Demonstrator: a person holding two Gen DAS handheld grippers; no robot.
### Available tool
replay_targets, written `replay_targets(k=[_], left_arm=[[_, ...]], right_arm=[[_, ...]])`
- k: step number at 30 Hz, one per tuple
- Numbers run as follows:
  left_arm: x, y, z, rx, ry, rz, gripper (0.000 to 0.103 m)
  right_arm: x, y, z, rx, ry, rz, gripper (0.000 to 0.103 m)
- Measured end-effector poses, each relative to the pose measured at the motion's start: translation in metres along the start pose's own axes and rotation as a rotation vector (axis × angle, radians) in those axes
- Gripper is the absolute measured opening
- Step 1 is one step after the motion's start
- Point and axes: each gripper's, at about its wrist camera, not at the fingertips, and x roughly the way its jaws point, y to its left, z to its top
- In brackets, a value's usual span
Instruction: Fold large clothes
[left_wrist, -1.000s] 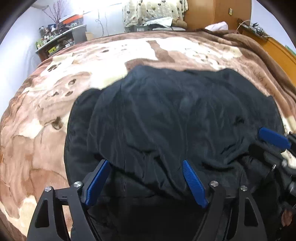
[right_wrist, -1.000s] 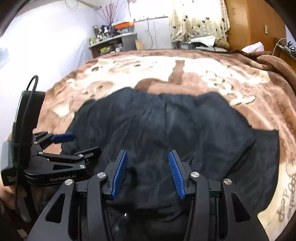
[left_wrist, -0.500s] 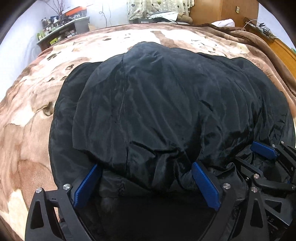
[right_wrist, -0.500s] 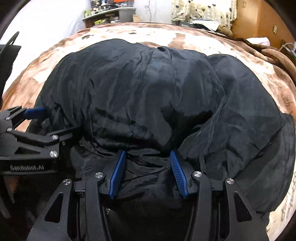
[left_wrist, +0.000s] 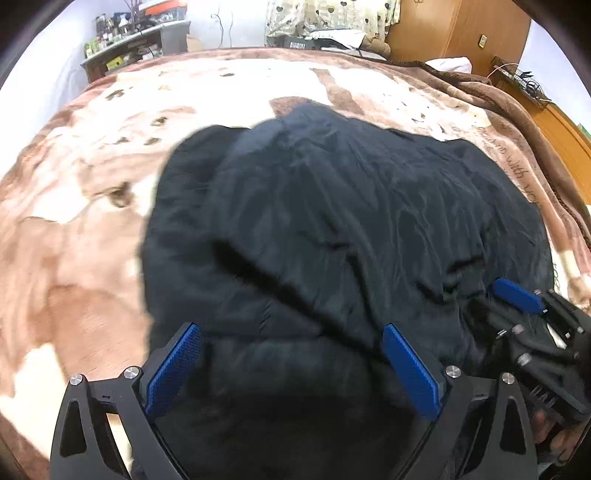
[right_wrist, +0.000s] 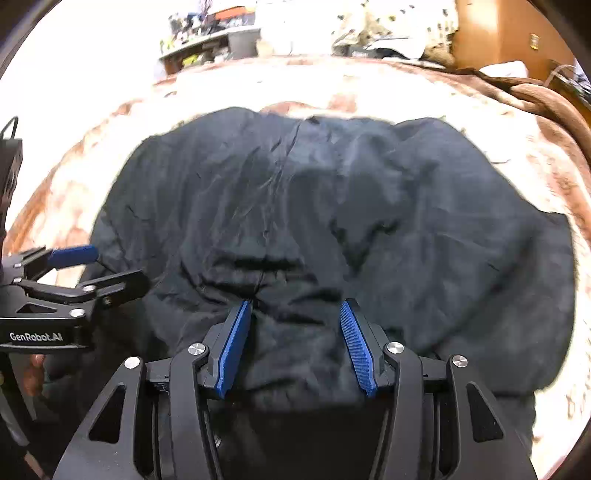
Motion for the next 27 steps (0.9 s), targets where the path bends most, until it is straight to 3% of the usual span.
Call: replay_targets(k=[7,10,15,21,27], left_arm=[[-0.070,0.032,-0.032,-0.050,-0.040,0.015,0.100],[-0.094,0.047,-0.050,-0.063,-0.035,-0.021,0.100],[-0.128,0.077,-0.093,-0.029,-0.018,0.029,0.100],[-0.141,0.111,-0.141,-0.064,0.031,0.049,0.100],[-0.139,0.112,-0.177,-0.095,0.063,-0.018,0.100]], right_arm=[[-0.073,0.009,-0.024,-0.004,-0.074,-0.003,0.056],[-0.104,0.004,-0.043,0.045,-0.105,0.026,0.056],[-0.150,-0.014,-0.082,0.117,-0.120,0.013,0.059],[-0.191,-0.051,-0.140,0.193,-0.098,-0.086,0.064],[-0.206,-0.078,-0.192,0.305,-0.055,-0.142,0.065]])
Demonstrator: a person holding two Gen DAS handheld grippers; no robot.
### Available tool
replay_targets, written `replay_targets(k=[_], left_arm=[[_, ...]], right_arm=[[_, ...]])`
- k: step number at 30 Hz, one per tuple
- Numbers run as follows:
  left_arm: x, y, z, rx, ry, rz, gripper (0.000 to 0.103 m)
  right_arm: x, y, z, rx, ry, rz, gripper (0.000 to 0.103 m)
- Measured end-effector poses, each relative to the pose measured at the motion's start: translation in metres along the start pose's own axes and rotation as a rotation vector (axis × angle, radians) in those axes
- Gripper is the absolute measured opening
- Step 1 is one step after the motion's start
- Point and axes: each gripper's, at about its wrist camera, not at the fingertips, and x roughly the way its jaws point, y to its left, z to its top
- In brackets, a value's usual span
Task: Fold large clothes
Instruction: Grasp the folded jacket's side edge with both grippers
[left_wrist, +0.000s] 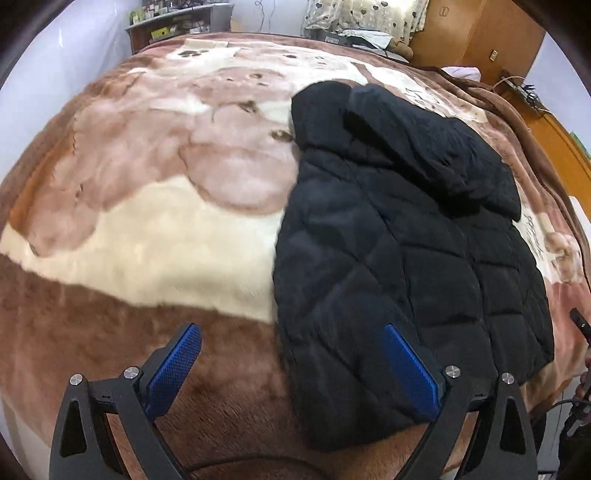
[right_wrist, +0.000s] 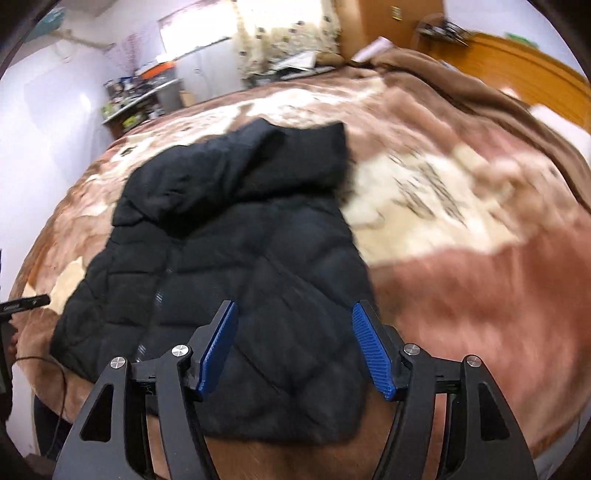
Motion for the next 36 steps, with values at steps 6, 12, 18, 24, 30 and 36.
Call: replay_targets(k=[6,12,18,24,30,36], left_arm=[[0.011,-0.006,-0.021,-0.020,0.026,-0.029,0.100],[0.028,-0.013,-0.033,-0.040,0.059,-0.035,0.100],[0.044,-0.018,-0.043,-0.029,0.098,-0.026,0.099],[0.057,-0.024,-0.047,-0.064,0.135,-0.070,0.082],[0.059,-0.028,-0.049,-0.087,0.129,-0.089,0.060],[0.047,-0.023,-0.046,-0.115,0.111,-0.114,0.038]], right_arm=[[0.000,-0.021,-0.024,0.049,0.026,-0.004,0.076],[0.014,-0.029,-0.046,0.076,0.080,-0.002,0.076],[0.029,-0.034,-0.056,0.105,0.125,0.019,0.076],[0.044,-0.029,-0.061,0.112,0.173,0.029,0.076],[0.049,-0.022,-0.062,0.104,0.189,0.014,0.076],[0.043,-0.019,-0.064,0.110,0.196,0.050,0.047]])
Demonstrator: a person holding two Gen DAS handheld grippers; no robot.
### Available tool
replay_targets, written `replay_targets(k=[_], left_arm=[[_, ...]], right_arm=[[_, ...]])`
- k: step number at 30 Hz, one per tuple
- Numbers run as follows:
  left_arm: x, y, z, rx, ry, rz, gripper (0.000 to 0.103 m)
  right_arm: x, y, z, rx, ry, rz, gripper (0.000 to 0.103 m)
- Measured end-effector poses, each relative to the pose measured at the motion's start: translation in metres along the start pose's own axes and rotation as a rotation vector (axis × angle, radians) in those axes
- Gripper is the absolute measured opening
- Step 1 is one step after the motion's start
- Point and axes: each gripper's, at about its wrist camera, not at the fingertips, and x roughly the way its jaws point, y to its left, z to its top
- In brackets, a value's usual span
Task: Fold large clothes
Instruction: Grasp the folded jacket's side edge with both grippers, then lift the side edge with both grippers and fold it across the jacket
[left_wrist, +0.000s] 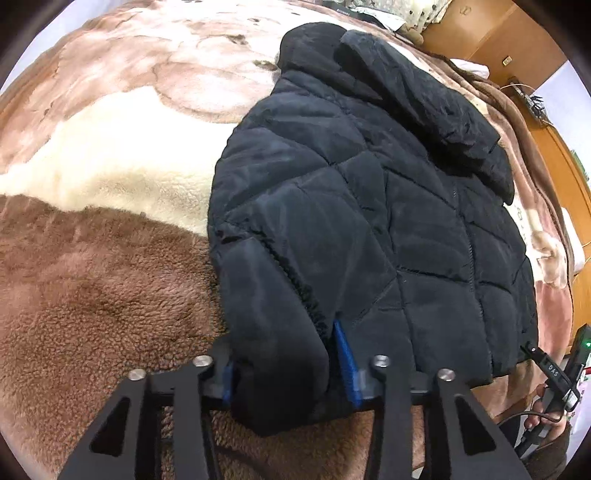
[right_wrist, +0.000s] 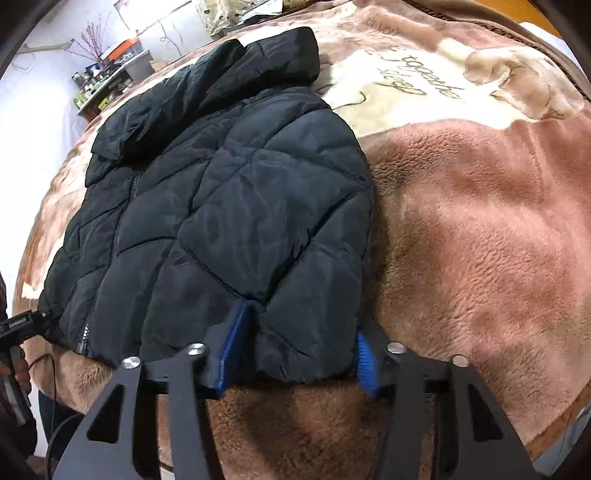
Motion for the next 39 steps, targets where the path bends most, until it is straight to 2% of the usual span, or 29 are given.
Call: replay_targets(k=[2,5,12,24,34,39], left_arm=[[-0.008,-0.001,-0.001,0.011,-0.018,-0.002,0.030],[-0.023,-0.008,-0.001,0.032,-0.051,0.007,0.027],[-0.059,-0.019,-0.005,0.056,-0.126,-0.012,0.023],[-0.108,0.002,-0.029,0.038,-0.129,-0.110,0.023],[-0.159,0.003,-0.060,0.022,-0.193,-0.166,0.023],[-0.174,-0.002,-0.056,0.018,-0.206,-0.199,0.023]], right_arm=[[-0.007,0.003,0.000,0.002,-0.021,0.028,0.031],[-0.023,0.007,0.000,-0.002,-0.062,0.055,0.020],[-0.059,0.020,0.000,-0.035,-0.141,0.085,0.017],[-0.116,0.019,-0.012,-0.057,-0.211,0.135,0.016],[-0.163,0.016,-0.045,-0.060,-0.255,0.171,0.016],[-0.173,0.012,-0.034,-0.037,-0.271,0.195,0.016]])
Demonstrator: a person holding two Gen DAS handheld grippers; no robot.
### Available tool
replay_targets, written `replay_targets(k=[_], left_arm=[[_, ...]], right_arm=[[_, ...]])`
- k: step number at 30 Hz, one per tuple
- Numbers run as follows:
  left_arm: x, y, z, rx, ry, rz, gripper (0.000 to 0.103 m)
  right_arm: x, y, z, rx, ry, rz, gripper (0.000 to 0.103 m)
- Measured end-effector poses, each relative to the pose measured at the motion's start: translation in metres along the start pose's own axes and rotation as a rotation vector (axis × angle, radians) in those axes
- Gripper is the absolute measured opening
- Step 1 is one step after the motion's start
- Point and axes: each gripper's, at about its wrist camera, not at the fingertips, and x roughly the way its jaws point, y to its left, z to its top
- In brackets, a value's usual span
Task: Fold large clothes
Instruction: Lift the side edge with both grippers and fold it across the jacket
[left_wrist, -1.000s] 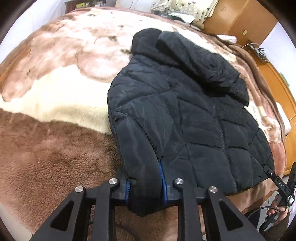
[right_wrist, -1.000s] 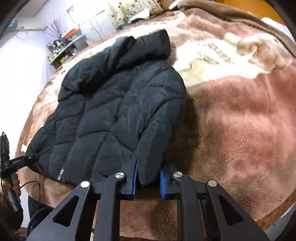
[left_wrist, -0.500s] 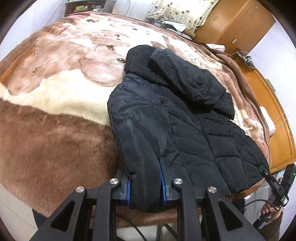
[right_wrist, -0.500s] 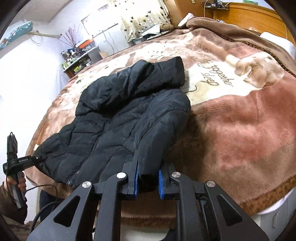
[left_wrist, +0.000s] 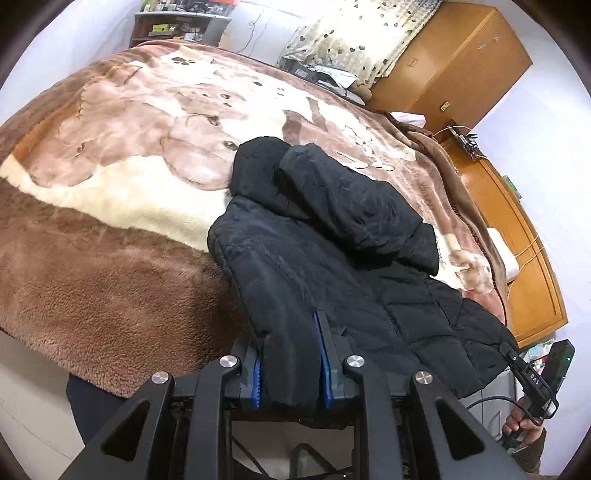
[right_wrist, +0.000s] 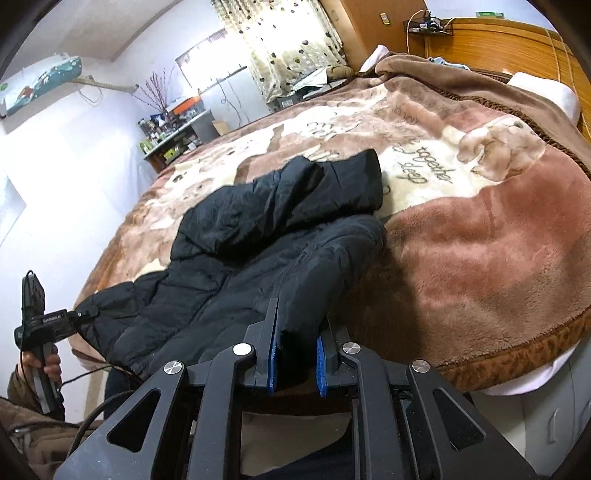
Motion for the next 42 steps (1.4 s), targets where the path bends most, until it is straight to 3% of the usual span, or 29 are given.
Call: replay_targets(k=[7,20,30,42], left_arm=[[0.011,-0.005,0.039,-0.021,-0.011,0.009,0.023],[0.048,-0.007,0.140,-0.088,-0.044,-0.026,0.025],[0.100,-0.014,0.208,-0.082,-0.043,0.035,0.028],[0.160,-0.011,0.256,-0.085,-0.005,0.116,0.030]], right_arm=[[0.014,0.011,0.038,-0.022,-0.015,0.009,0.016],[0.060,0.013,0.124,0.004,-0.016,0.002,0.016],[0.113,0.013,0.182,0.020,0.013,-0.051,0.016],[0.171,0.002,0.217,0.054,0.062,-0.085,0.016]])
